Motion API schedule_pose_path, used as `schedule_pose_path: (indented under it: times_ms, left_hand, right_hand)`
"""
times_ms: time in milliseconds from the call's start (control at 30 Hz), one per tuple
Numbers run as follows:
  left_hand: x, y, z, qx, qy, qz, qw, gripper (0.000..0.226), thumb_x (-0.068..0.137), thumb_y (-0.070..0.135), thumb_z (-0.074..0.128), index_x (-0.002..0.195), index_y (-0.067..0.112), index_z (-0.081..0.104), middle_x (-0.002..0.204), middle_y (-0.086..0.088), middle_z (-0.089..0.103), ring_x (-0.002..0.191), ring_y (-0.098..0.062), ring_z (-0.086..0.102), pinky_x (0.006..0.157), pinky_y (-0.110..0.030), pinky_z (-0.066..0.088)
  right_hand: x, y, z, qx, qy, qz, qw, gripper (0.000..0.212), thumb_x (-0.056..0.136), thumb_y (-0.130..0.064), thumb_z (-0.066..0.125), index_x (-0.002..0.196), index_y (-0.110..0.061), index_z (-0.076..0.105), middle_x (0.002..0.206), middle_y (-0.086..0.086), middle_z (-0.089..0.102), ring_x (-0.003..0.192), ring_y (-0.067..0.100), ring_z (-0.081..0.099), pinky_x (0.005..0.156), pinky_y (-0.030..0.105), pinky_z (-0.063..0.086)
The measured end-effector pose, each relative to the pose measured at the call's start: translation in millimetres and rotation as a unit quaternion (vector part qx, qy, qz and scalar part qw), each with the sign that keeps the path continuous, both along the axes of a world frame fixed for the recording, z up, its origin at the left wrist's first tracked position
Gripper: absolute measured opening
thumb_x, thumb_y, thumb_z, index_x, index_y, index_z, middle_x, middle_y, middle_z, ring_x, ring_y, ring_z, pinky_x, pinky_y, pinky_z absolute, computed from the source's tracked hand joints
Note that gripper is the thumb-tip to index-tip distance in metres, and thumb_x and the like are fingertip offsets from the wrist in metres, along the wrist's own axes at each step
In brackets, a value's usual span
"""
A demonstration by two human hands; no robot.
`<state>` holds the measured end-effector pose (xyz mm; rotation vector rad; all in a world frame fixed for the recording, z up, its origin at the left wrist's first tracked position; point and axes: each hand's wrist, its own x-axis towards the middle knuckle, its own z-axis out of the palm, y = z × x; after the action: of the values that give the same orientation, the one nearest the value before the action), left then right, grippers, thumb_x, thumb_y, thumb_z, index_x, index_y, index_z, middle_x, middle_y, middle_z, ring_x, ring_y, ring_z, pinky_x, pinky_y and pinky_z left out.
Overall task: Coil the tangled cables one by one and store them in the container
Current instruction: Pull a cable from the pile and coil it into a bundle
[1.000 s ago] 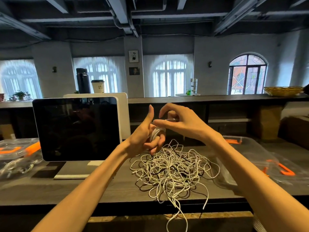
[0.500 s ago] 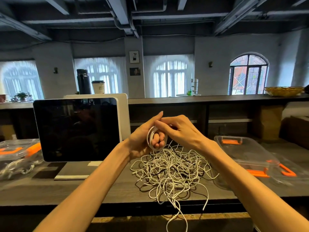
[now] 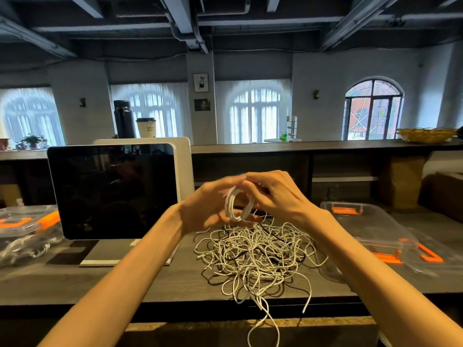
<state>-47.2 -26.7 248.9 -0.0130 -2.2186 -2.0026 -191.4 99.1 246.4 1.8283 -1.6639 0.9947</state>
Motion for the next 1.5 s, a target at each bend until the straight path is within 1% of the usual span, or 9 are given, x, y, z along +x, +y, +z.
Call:
schedule_pose_path:
  times_ms: [100, 200, 333, 433, 767, 967, 1267, 1400, 1500]
  left_hand:
    - [5.2, -0.7, -0.3, -0.026, -0.051, -0.09, 0.994, 0.047, 0.081, 0.014, 0.079, 0.123, 0.017, 0.059, 0.108, -0.01, 0.074, 0.092, -0.027, 0.074, 0.073, -0.031, 0.061]
    - [2.6, 4.5, -1.1, -0.036, -0.092, -0.025, 0.995, 0.049, 0.071, 0.014, 0.087, 0.11, 0.018, 0.057, 0.076, -0.005, 0.063, 0.056, -0.01, 0.054, 0.049, -0.016, 0.044]
    - [-0.8, 2.8, -11.5, -0.055, -0.1, 0.02, 0.993, 0.04, 0.075, 0.015, 0.072, 0.107, 0.015, 0.049, 0.097, -0.022, 0.055, 0.041, -0.007, 0.039, 0.038, -0.016, 0.031]
    - [-1.7, 4.2, -19.3, -0.061, -0.081, 0.046, 0.994, 0.036, 0.077, 0.008, 0.076, 0.099, 0.013, 0.048, 0.11, -0.023, 0.05, 0.04, -0.006, 0.037, 0.038, -0.016, 0.029]
    - [9.2, 12.4, -22.5, -0.063, -0.088, 0.079, 0.991, 0.032, 0.092, -0.009, 0.055, 0.109, 0.015, 0.041, 0.071, 0.004, 0.072, 0.043, -0.003, 0.038, 0.04, -0.015, 0.028]
    - [5.9, 14.6, -23.5, -0.129, -0.015, 0.12, 0.984, 0.031, 0.082, -0.009, 0.072, 0.086, 0.014, 0.052, 0.063, 0.001, 0.051, 0.054, -0.011, 0.043, 0.047, -0.019, 0.036]
    - [9.6, 19.1, -8.5, -0.188, -0.129, 0.061, 0.972, 0.029, 0.082, -0.007, 0.073, 0.091, 0.012, 0.053, 0.067, -0.002, 0.05, 0.052, -0.013, 0.04, 0.045, -0.023, 0.033]
    - [12.0, -4.2, -4.5, -0.179, -0.115, 0.174, 0.961, 0.025, 0.078, -0.008, 0.073, 0.076, 0.012, 0.057, 0.057, -0.004, 0.046, 0.047, -0.015, 0.036, 0.043, -0.024, 0.029]
    - [6.2, -16.3, -7.7, -0.187, -0.101, 0.277, 0.937, 0.018, 0.076, -0.008, 0.069, 0.076, 0.009, 0.061, 0.058, -0.006, 0.051, 0.051, -0.015, 0.044, 0.047, -0.025, 0.034]
  right_hand:
    - [8.1, 0.6, -0.1, 0.011, 0.009, 0.008, 1.0, 0.044, 0.103, -0.055, 0.041, 0.096, -0.026, 0.073, 0.075, -0.018, 0.063, 0.065, 0.003, 0.061, 0.059, 0.016, 0.047]
    - [11.7, 3.4, 3.9, 0.033, -0.01, 0.018, 0.999, 0.04, 0.103, -0.052, 0.045, 0.101, -0.026, 0.074, 0.073, -0.026, 0.058, 0.067, 0.001, 0.062, 0.059, 0.012, 0.046]
    - [7.7, 17.7, 11.2, 0.063, -0.057, 0.028, 0.996, 0.027, 0.097, -0.042, 0.064, 0.1, -0.021, 0.08, 0.088, -0.012, 0.075, 0.082, 0.003, 0.07, 0.072, 0.018, 0.056]
    - [6.7, 19.1, 15.3, 0.05, -0.044, 0.038, 0.997, 0.032, 0.091, -0.046, 0.068, 0.102, -0.019, 0.082, 0.095, -0.005, 0.079, 0.085, 0.004, 0.071, 0.071, 0.015, 0.056]
    - [6.0, 20.0, 25.3, 0.039, -0.091, 0.059, 0.993, 0.025, 0.09, -0.041, 0.07, 0.099, -0.021, 0.082, 0.078, -0.017, 0.071, 0.071, 0.001, 0.066, 0.058, 0.012, 0.046]
    - [3.6, 5.0, 5.9, 0.049, -0.17, 0.031, 0.984, 0.027, 0.094, -0.046, 0.068, 0.096, -0.023, 0.081, 0.081, -0.013, 0.075, 0.077, 0.005, 0.068, 0.068, 0.022, 0.052]
    - [7.6, -11.3, -11.6, 0.11, -0.25, 0.048, 0.961, 0.026, 0.095, -0.045, 0.068, 0.089, -0.022, 0.079, 0.078, -0.008, 0.074, 0.076, 0.005, 0.069, 0.072, 0.023, 0.052]
    - [7.5, -8.0, -17.6, 0.13, -0.183, -0.011, 0.974, 0.028, 0.097, -0.048, 0.064, 0.081, -0.028, 0.076, 0.067, -0.013, 0.067, 0.062, -0.001, 0.059, 0.06, 0.016, 0.042]
    - [19.2, -4.4, -21.4, 0.142, -0.02, -0.074, 0.987, 0.032, 0.103, -0.047, 0.054, 0.084, -0.027, 0.07, 0.064, -0.013, 0.059, 0.059, 0.005, 0.054, 0.057, 0.02, 0.038]
